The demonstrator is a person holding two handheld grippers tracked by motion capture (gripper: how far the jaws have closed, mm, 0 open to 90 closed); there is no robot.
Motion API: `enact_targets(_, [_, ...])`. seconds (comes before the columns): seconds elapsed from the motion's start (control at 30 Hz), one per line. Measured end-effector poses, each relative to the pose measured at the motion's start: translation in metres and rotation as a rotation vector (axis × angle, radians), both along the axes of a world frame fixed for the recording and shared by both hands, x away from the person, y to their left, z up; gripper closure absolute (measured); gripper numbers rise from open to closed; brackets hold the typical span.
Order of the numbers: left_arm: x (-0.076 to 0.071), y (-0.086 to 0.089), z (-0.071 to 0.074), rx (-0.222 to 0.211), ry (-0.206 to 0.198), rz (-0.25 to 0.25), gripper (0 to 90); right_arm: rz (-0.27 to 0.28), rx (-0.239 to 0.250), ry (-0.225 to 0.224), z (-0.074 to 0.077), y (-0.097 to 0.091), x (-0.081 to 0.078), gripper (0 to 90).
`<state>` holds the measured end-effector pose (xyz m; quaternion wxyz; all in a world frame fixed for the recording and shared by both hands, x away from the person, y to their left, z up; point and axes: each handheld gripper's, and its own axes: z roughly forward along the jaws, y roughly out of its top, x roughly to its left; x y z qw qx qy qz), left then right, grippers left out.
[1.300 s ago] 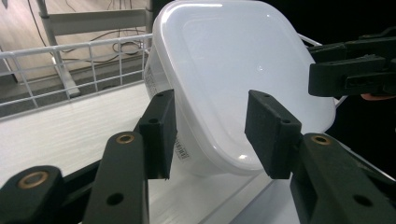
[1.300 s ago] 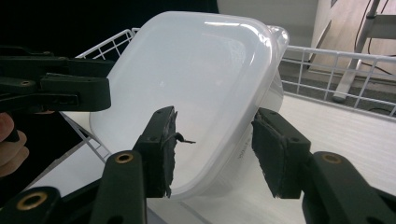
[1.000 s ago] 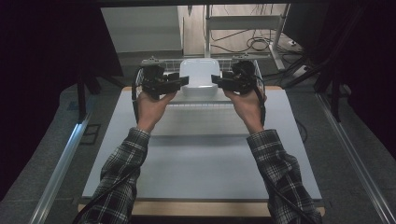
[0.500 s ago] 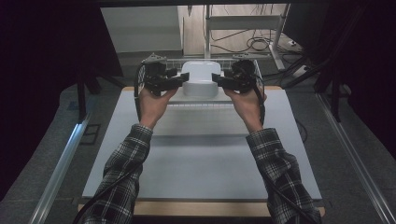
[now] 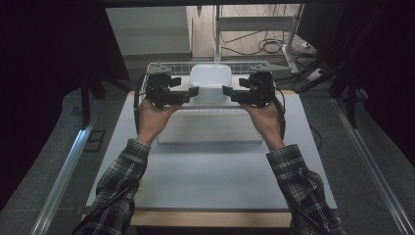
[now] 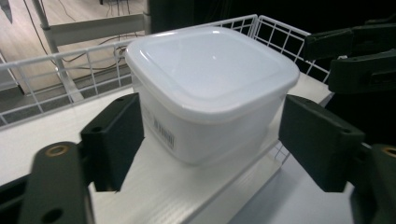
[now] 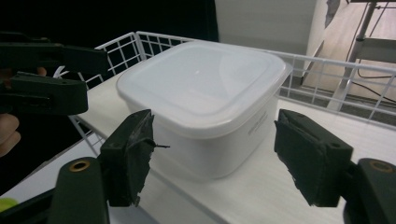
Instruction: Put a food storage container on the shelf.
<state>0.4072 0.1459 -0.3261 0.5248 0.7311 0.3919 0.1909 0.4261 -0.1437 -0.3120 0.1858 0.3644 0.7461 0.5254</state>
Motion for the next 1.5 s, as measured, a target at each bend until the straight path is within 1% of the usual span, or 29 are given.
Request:
enact_targets(0.1, [-0.004,0.002,-0.003,0.005,0.004,-0.002,17.2,0.013,0.000,0.001,-0.002,-0.001,-0.004,24.6])
enact_targets(0.13, [-0.007,0.003,-0.005,0.005,0.007,-0.006,16.3,0.027,-0.005,-0.004,-0.005,-0.002,-0.007,23.3])
enact_targets(0.27, [-0.017,0.005,-0.014,0.022,0.016,-0.026,12.8,0.044,-0.008,-0.006,-0.010,-0.004,-0.014,20.6])
enact_targets(0.3, [-0.017,0.005,-0.014,0.022,0.016,-0.026,12.0,0.044,-0.008,-0.006,-0.010,-0.004,-0.014,20.6])
enact_targets(0.37, [-0.025,0.006,-0.019,0.026,0.019,-0.039,10.8,0.062,-0.010,-0.004,-0.015,-0.005,-0.019,18.3])
enact_targets(0.43, [-0.027,0.006,-0.021,0.029,0.018,-0.043,8.9,0.072,-0.009,-0.003,-0.018,-0.006,-0.023,16.9])
enact_targets(0.47, [-0.032,0.006,-0.025,0.036,0.019,-0.050,8.4,0.078,-0.007,-0.004,-0.020,-0.006,-0.025,16.0])
enact_targets(0.5, [-0.032,0.006,-0.025,0.036,0.019,-0.050,7.8,0.084,-0.007,-0.003,-0.021,-0.006,-0.027,15.2])
enact_targets(0.53, [-0.038,0.005,-0.028,0.047,0.016,-0.059,6.8,0.088,-0.008,-0.002,-0.023,-0.007,-0.029,14.3])
enact_targets(0.6, [-0.040,0.005,-0.030,0.051,0.011,-0.063,6.0,0.097,-0.009,-0.001,-0.026,-0.008,-0.033,13.1])
enact_targets(0.63, [-0.046,0.005,-0.033,0.047,0.003,-0.076,5.6,0.101,-0.011,0.001,-0.028,-0.008,-0.035,12.5])
enact_targets(0.7, [-0.052,0.006,-0.036,0.052,-0.008,-0.083,5.3,0.107,-0.014,0.002,-0.031,-0.009,-0.039,11.1])
enact_targets(0.73, [-0.052,0.006,-0.036,0.052,-0.008,-0.083,5.3,0.111,-0.015,0.003,-0.032,-0.009,-0.041,10.8])
enact_targets(0.77, [-0.057,0.006,-0.039,0.056,-0.018,-0.089,5.3,0.116,-0.018,0.004,-0.034,-0.009,-0.043,9.6])
enact_targets(0.8, [-0.057,0.006,-0.039,0.056,-0.018,-0.089,5.5,0.119,-0.021,0.006,-0.035,-0.009,-0.045,9.0])
enact_targets(0.83, [-0.063,0.006,-0.043,0.069,-0.026,-0.095,5.6,0.122,-0.024,0.006,-0.037,-0.010,-0.047,8.8])
enact_targets(0.93, [-0.068,0.006,-0.047,0.076,-0.034,-0.098,6.0,0.130,-0.028,0.003,-0.040,-0.010,-0.051,7.8])
enact_targets(1.0, [-0.076,0.006,-0.054,0.102,-0.044,-0.103,6.3,0.142,-0.033,0.006,-0.047,-0.011,-0.058,6.1])
enact_targets(1.07, [-0.079,0.006,-0.056,0.111,-0.046,-0.101,6.1,0.144,-0.038,0.007,-0.049,-0.012,-0.059,5.7])
enact_targets(1.1, [-0.084,0.007,-0.061,0.130,-0.053,-0.092,6.1,0.145,-0.053,0.004,-0.055,-0.012,-0.063,4.6])
enact_targets(1.13, [-0.086,0.008,-0.063,0.136,-0.054,-0.089,6.1,0.147,-0.061,0.005,-0.057,-0.013,-0.065,4.2])
enact_targets(1.17, [-0.086,0.008,-0.063,0.136,-0.054,-0.089,6.0,0.147,-0.061,0.005,-0.057,-0.013,-0.065,4.2])
enact_targets(1.2, [-0.091,0.011,-0.068,0.132,-0.055,-0.084,6.0,0.154,-0.084,-0.005,-0.063,-0.014,-0.068,2.8])
enact_targets(1.23, [-0.091,0.011,-0.068,0.132,-0.055,-0.084,6.0,0.154,-0.084,-0.005,-0.063,-0.014,-0.068,2.8])
enact_targets(1.27, [-0.094,0.014,-0.073,0.116,-0.046,-0.087,6.1,0.153,-0.114,-0.011,-0.068,-0.015,-0.072,2.2])
enact_targets(1.3, [-0.097,0.016,-0.076,0.107,-0.041,-0.089,6.2,0.154,-0.122,-0.012,-0.069,-0.016,-0.073,2.0])
enact_targets(1.37, [-0.100,0.018,-0.082,0.090,-0.026,-0.100,6.3,0.155,-0.134,-0.010,-0.073,-0.017,-0.077,1.7])
enact_targets(1.43, [-0.103,0.019,-0.085,0.085,-0.026,-0.104,6.3,0.157,-0.137,-0.009,-0.075,-0.018,-0.078,1.4])
enact_targets(1.5, [-0.109,0.020,-0.093,0.099,-0.028,-0.120,6.2,0.151,-0.135,-0.008,-0.081,-0.021,-0.084,0.0])
